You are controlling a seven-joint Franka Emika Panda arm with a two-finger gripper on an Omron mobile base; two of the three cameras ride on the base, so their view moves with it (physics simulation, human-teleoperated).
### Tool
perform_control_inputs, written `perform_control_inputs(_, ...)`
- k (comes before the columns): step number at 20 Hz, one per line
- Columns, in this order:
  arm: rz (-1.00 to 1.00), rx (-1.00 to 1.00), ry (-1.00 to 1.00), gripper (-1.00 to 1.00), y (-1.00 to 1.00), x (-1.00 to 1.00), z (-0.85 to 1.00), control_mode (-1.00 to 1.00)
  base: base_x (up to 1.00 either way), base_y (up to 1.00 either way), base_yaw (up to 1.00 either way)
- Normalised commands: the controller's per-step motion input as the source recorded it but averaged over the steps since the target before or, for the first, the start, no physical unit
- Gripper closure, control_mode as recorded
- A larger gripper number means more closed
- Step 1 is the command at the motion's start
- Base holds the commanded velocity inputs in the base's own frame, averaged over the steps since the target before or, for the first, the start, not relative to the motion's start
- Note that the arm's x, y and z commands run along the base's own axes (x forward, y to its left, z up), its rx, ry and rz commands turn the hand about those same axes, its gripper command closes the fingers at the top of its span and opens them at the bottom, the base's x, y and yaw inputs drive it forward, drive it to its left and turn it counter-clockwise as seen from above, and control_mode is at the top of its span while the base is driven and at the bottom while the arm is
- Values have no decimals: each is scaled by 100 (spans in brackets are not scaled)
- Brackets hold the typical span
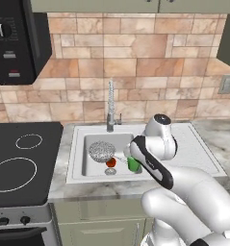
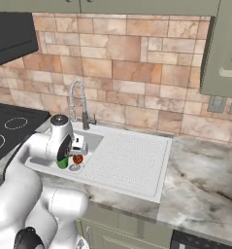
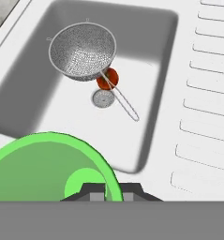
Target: Pick the strainer and cup and place them in the sink. Then turn on the water.
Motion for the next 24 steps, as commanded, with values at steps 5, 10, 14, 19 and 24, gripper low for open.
perform_control_inputs(5, 0, 0, 2, 100, 4, 25, -12, -100, 0, 0, 0)
perform_control_inputs(10, 0, 0, 3, 100, 0, 29, -10, -100, 0, 0, 0)
perform_control_inputs(14, 0, 0, 2, 100, 0, 29, -11, -100, 0, 0, 0)
perform_control_inputs(19, 0, 0, 1, 100, 5, 28, -6, -100, 0, 0, 0)
perform_control_inputs(24, 0, 0, 1, 100, 9, 22, -5, -100, 0, 0, 0)
